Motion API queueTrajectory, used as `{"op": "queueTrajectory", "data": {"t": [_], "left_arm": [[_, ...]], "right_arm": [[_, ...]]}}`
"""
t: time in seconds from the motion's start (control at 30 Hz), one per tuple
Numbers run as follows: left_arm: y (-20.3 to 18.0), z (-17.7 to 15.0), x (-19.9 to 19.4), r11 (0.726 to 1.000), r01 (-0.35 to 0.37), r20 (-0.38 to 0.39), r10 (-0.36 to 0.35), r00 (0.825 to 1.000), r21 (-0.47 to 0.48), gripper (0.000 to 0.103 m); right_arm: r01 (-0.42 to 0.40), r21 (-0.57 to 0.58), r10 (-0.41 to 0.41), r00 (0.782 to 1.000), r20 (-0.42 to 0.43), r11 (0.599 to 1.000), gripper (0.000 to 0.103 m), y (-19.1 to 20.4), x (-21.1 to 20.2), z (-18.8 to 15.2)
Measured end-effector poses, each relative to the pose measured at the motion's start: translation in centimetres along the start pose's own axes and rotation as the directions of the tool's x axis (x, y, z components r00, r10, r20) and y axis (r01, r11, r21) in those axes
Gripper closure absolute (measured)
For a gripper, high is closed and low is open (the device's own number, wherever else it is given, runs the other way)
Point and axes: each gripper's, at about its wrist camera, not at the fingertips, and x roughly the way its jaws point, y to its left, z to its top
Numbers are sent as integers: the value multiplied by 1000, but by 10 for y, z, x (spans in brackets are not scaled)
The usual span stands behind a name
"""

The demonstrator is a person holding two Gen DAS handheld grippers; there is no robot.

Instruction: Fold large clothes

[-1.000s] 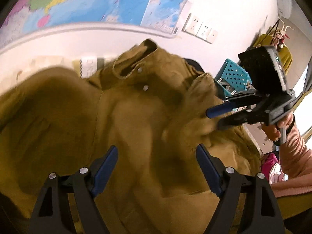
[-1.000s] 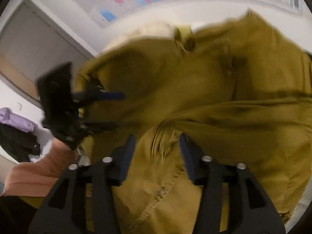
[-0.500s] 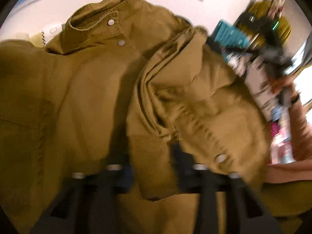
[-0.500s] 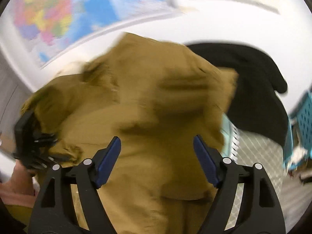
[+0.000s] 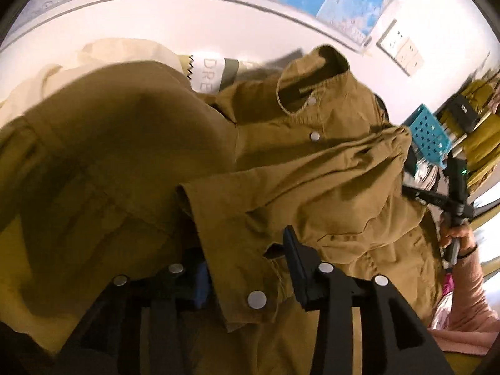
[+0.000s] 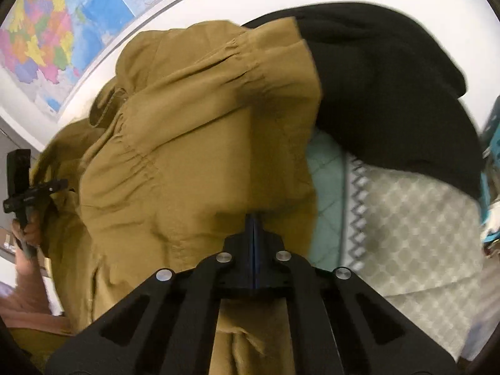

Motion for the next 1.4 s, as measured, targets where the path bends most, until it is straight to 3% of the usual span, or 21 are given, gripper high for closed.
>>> {"op": "queueTrajectory", "data": {"t": [0.1,0.2,0.27,0.33,0.47,0.6,0.7,0.8,0.87,0.97,1.07,1.2,1.23,1.33,1.4], "left_arm": [[-1,0,11,998,-55,0,55,998,7,65],[5,1,14,998,-61,1,61,998,-6,65],[7,0,13,998,-64,5,64,998,-15,66],[9,0,14,997,-72,7,72,997,-25,66],[4,-3,7,994,-107,18,107,994,-27,63],[-10,-17,-34,989,-148,106,144,984,30,49],[-14,-36,-85,975,-215,222,199,955,51,38],[-7,-56,-131,947,-320,308,299,903,21,31],[5,-70,-153,912,-409,330,393,859,-23,28],[26,-87,-168,883,-460,316,464,828,-92,28],[48,-100,-171,867,-475,289,498,817,-153,28],[66,-114,-167,878,-448,272,479,835,-170,33],[70,-114,-164,879,-447,264,476,839,-165,40],[77,-113,-159,879,-449,240,476,846,-162,74],[81,-112,-160,884,-437,240,467,851,-167,87]], "right_arm": [[18,46,-18,1000,3,999,102,-12,-9,-1],[0,12,-1,997,77,1000,96,-2,-33,3],[7,-49,0,991,138,999,69,19,-44,12],[20,-111,3,979,202,994,64,43,-46,26],[-38,-156,63,984,164,987,66,70,-17,57],[67,-170,-54,995,82,983,65,84,38,73],[107,-151,-101,994,46,983,66,84,58,73],[137,-166,-129,990,58,977,60,92,47,67],[108,-184,-90,991,100,977,54,105,26,59],[9,-253,30,988,152,968,44,136,-6,45],[-146,-383,201,974,107,912,37,186,-14,25],[-355,-535,370,925,-84,767,33,271,9,-6],[-403,-575,397,907,-143,712,31,299,20,-17],[-493,-628,446,860,-248,602,28,362,44,-42],[-542,-631,470,830,-300,555,26,397,55,-53]]}}
